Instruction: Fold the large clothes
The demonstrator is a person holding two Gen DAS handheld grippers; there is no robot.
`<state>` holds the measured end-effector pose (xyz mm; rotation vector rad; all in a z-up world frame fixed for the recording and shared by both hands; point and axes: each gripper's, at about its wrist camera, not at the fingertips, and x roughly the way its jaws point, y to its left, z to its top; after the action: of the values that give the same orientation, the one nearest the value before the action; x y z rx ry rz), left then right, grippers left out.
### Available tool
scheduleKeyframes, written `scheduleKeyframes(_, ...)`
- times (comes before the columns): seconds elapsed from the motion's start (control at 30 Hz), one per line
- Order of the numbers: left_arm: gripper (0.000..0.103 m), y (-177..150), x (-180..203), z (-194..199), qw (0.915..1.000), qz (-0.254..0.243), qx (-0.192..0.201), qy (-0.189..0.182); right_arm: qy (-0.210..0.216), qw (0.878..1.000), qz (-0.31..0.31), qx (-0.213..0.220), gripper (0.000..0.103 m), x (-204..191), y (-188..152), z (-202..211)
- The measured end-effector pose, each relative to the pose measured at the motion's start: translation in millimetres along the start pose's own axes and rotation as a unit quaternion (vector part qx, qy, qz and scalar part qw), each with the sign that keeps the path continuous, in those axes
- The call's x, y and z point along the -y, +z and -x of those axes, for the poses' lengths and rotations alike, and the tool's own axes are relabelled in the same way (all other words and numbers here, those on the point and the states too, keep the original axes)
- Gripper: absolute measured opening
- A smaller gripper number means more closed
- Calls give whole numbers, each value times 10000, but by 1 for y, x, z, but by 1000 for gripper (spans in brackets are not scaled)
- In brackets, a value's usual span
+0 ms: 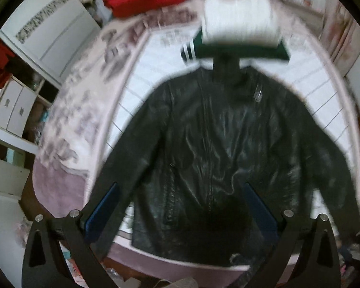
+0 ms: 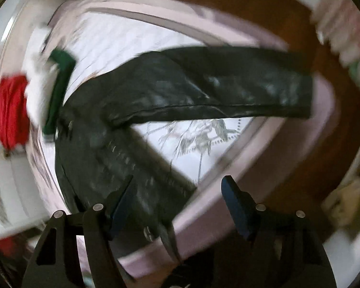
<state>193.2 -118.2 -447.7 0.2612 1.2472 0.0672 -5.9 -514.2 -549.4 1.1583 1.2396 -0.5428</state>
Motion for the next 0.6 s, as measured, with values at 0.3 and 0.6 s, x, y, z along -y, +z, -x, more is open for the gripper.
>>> scheduleKeyframes(0.3,103,-15,42,-114,9982,-260,-545,37,2062,9431,-2403,1011,74,74,40,-100)
scheduleKeyframes(0.6,103,1,55,-150,9985,-164,-512,28,2185,9320,-2386,1633,8,39,55,-128)
